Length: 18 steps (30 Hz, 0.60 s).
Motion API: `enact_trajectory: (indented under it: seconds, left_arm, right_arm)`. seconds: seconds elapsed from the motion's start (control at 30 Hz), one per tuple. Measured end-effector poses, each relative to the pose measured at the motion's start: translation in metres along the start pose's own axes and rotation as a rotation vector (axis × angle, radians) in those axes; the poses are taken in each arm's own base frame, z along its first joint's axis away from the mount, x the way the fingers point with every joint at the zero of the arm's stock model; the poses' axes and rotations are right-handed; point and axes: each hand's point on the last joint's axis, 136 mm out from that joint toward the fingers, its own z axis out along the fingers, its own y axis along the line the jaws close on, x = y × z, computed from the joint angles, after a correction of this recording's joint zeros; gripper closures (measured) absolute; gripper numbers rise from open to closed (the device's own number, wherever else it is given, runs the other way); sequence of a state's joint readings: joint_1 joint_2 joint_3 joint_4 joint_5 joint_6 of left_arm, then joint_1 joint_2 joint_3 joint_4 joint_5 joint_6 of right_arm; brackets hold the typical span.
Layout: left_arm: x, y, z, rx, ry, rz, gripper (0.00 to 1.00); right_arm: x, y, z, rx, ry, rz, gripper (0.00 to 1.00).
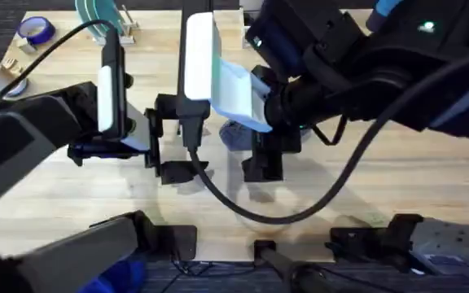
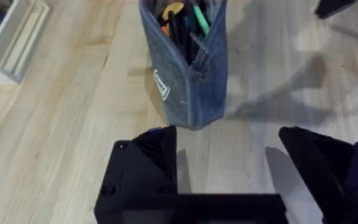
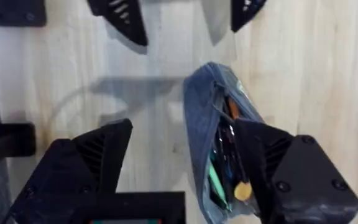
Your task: Unzip the bag, pick up the pens from the table one at a time and place them inside, then zip the bag closed.
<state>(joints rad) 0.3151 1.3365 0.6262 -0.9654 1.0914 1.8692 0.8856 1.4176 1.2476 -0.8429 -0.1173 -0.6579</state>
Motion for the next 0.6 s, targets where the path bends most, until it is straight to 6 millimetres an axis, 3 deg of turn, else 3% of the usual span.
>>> enact_trajectory:
  seconds: [0.23,0.6]
  left_arm:
    - [0.008,0.006,-0.003,-0.030,-0.050,-0.013,0.006]
    - [0.007,0.008,-0.003,-0.036,-0.068,0.050,0.006]
  right_arm:
    - [0.001,0.003,0.024,-0.060,0.027,0.010,0.004]
    - [-0.002,-0.017,0.049,0.002,0.043,0.004,0.003]
